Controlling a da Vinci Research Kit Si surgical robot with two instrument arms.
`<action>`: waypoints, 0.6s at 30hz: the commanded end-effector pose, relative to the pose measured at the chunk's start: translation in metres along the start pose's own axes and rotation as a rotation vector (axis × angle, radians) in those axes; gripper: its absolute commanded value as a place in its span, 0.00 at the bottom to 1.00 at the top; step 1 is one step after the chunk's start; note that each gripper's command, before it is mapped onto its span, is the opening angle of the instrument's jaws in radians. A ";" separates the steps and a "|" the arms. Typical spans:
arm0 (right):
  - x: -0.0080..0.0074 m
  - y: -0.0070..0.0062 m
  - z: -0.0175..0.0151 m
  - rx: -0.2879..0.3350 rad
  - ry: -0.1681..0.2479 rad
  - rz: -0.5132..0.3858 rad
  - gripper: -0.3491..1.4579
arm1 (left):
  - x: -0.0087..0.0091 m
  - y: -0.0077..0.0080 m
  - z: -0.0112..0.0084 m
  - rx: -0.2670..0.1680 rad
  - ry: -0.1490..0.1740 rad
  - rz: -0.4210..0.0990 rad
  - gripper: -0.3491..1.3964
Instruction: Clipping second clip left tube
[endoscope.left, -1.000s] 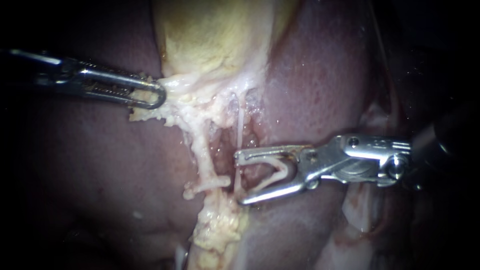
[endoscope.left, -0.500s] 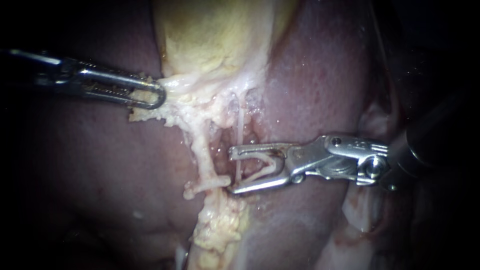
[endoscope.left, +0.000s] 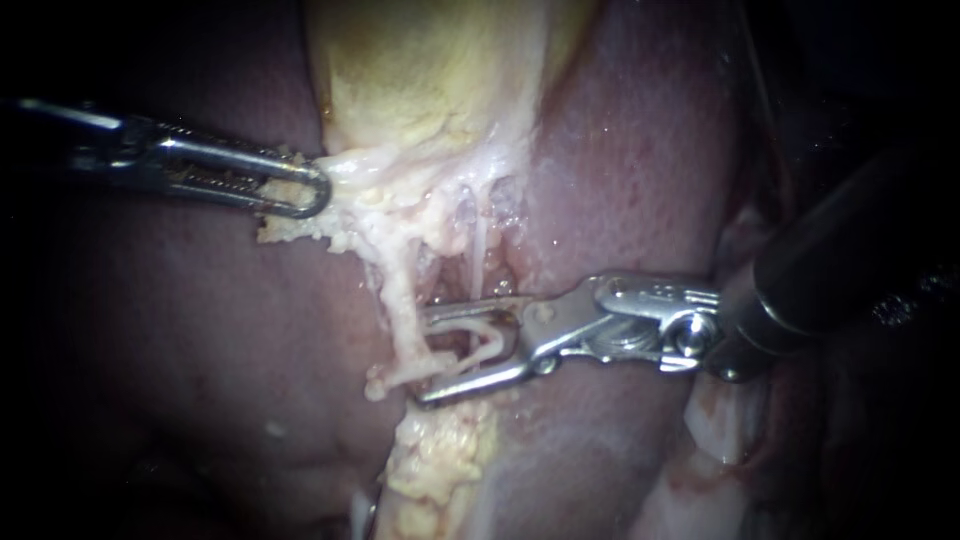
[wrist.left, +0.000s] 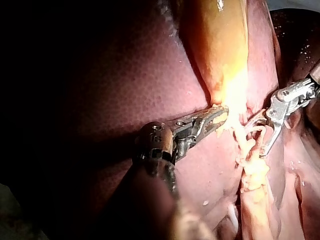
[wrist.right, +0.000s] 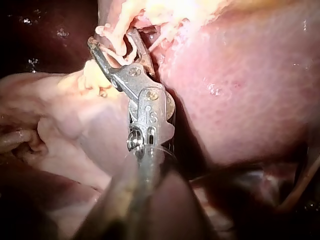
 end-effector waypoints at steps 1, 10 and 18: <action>0.0001 0.0002 0.0004 -0.009 0.001 0.002 0.45 | 0.0000 0.0000 0.0000 0.000 0.000 0.000 0.00; 0.0009 0.0010 0.0027 -0.031 0.031 0.008 0.45 | 0.0000 0.0001 0.0000 0.000 0.000 0.000 0.00; 0.0016 0.0005 0.0042 -0.023 0.061 0.042 0.45 | 0.0000 0.0001 0.0000 0.000 0.000 0.000 0.00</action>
